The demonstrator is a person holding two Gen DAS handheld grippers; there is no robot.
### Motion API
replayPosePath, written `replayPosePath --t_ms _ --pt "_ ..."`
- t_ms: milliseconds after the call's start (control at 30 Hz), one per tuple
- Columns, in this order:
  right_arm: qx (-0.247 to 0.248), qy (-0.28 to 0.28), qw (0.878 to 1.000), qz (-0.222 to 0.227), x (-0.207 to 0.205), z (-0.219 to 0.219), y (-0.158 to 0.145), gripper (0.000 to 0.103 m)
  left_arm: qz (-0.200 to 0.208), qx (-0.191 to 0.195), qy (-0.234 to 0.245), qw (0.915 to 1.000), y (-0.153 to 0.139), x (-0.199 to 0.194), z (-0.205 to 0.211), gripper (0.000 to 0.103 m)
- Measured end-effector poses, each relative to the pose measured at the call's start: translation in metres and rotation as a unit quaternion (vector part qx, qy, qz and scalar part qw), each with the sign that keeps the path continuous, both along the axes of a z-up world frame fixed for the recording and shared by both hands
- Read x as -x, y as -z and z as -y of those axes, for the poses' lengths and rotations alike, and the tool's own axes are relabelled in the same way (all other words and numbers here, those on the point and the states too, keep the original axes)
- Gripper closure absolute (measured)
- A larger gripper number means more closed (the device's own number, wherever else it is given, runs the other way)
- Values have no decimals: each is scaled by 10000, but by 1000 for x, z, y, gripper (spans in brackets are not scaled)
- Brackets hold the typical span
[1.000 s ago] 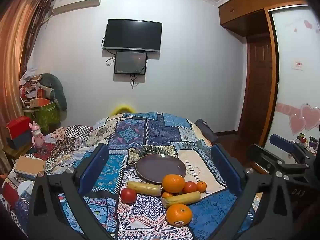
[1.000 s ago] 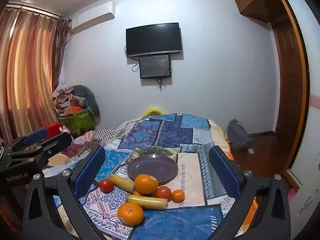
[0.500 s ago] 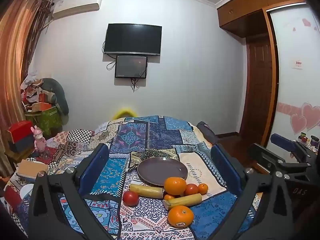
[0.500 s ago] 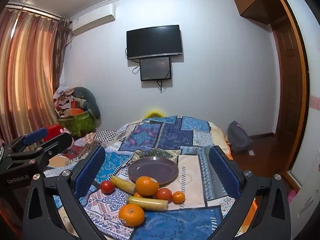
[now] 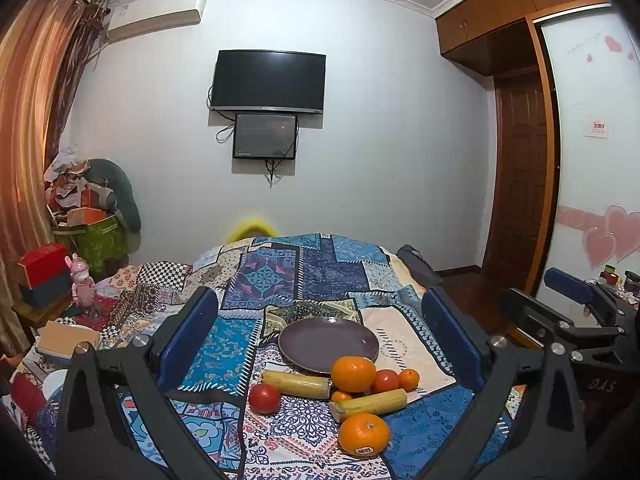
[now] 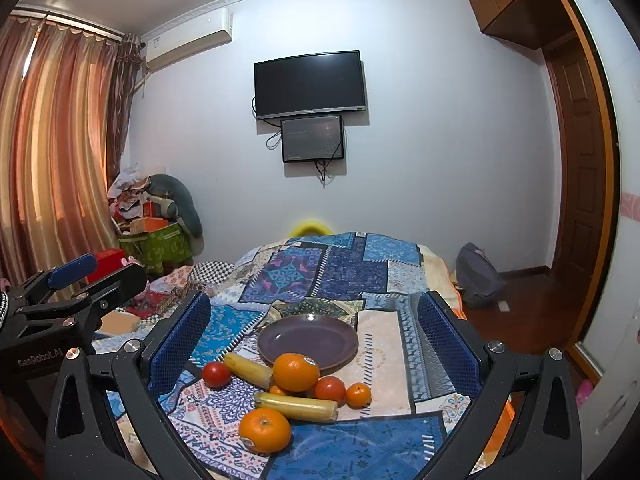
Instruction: Organize fruits
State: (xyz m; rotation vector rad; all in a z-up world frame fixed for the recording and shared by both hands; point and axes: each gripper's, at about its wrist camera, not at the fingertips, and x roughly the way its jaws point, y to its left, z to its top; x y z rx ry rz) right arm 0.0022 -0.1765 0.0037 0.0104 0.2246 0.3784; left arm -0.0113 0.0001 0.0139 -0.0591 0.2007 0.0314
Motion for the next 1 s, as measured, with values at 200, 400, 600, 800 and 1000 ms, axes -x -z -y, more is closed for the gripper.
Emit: replayPosePath --t_ms 200,400,600,800,1000 --pt "-6 -3 10000 7 0 0 -1 0 19 -7 -21 10000 2 -1 2 0" --pt "-7 -2 10000 14 0 0 -1 0 18 -11 -20 10000 2 -1 3 0" --pt "-34 27 10000 9 0 1 -3 0 27 -36 -35 10000 3 -1 3 0" --pt "-52 32 10000 9 1 4 -3 0 26 -37 -35 10000 2 -1 3 0" --pt "-53 32 10000 20 0 5 -2 0 40 -43 -62 10000 2 0 3 0"
